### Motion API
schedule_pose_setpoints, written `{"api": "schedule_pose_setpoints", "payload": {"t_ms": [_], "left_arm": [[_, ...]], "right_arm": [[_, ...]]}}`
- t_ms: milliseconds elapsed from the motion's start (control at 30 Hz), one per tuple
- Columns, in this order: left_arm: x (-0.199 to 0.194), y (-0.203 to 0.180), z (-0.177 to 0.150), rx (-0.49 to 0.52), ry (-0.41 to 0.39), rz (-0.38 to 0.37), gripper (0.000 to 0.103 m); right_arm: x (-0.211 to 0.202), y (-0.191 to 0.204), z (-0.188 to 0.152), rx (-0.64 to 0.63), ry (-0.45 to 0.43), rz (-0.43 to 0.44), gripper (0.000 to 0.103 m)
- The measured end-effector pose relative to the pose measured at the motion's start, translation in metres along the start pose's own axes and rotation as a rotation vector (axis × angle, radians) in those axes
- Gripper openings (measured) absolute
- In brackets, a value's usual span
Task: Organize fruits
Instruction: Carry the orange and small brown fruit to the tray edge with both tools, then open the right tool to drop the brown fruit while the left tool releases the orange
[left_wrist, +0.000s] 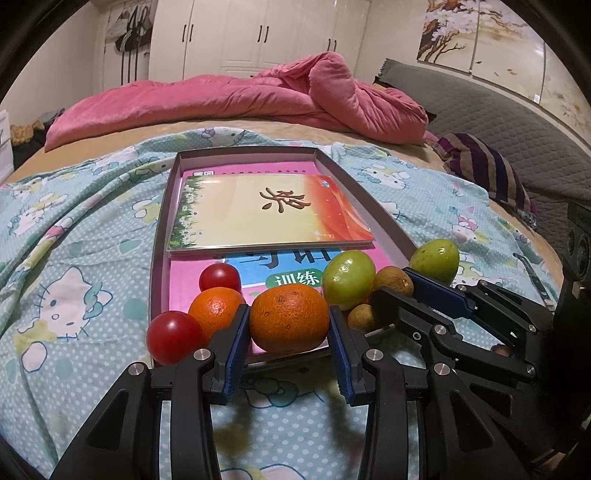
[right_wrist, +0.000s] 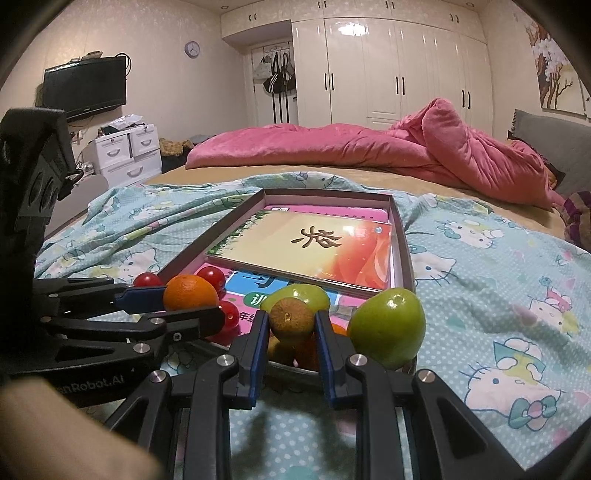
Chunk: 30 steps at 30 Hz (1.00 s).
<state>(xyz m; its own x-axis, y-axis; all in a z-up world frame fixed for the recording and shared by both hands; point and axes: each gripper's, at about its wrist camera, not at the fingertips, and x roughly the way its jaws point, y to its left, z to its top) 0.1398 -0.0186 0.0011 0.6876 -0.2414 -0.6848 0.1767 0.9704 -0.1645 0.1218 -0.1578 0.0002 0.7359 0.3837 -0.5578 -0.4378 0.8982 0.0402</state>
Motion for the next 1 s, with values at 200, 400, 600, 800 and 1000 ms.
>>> {"api": "schedule_pose_setpoints", "payload": {"t_ms": [200,400,600,800,1000], "left_arm": [[0.000,0.001,0.000,0.006,0.006,-0.003,0.042],[0.000,-0.003,-0.001,0.016,0.010,0.000,0.043],[0.000,-0.003,-0.001,0.018,0.010,0.000,0.043],[0.001,-0.006,-0.002,0.037,0.012,0.010,0.043],[0.001,-0.008,-0.003,0.039,0.014,0.017,0.043]], "right_arm": [[-0.001,-0.001,0.000,0.001,-0.001,0.006,0.026],[-0.001,-0.002,-0.002,0.008,0.000,0.017,0.026],[-0.003,-0.002,-0.003,0.010,-0.005,0.014,0.030],[-0.012,-0.005,-0.005,0.003,-0.029,-0.005,0.041],[-0.020,-0.008,-0.007,0.004,-0.044,-0.021,0.041]]}}
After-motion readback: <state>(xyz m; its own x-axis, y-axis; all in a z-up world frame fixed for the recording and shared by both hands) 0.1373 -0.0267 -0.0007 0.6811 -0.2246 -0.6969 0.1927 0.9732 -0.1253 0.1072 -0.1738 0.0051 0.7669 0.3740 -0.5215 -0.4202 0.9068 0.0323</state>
